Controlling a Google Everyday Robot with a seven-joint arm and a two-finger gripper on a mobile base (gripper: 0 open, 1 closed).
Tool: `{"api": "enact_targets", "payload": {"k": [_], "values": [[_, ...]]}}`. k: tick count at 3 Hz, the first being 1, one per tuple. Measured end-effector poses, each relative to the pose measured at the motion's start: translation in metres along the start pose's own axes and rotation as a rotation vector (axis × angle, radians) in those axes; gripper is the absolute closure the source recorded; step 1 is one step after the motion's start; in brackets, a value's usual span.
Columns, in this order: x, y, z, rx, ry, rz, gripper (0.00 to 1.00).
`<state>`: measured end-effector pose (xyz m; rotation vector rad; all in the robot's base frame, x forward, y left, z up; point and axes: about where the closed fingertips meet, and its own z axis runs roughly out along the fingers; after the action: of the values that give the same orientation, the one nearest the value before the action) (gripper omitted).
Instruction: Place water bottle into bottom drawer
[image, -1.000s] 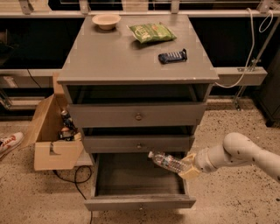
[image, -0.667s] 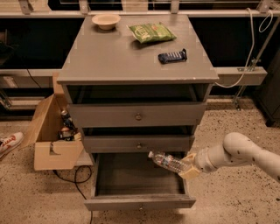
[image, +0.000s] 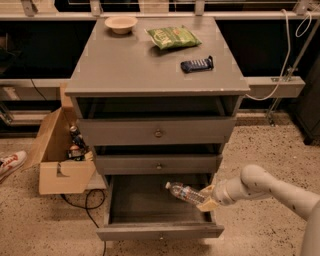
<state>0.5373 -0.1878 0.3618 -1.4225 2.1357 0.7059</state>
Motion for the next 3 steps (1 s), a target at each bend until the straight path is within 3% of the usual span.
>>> {"api": "enact_targets", "payload": {"k": [1, 2, 3], "values": [[0.027, -0.016, 0.060, -0.012, 0.015, 0.053, 1.00], [0.037, -0.026, 0.112, -0.041, 0.017, 0.093, 0.84], [0.038, -0.033, 0.146, -0.065, 0.004, 0.115, 0.60]]}}
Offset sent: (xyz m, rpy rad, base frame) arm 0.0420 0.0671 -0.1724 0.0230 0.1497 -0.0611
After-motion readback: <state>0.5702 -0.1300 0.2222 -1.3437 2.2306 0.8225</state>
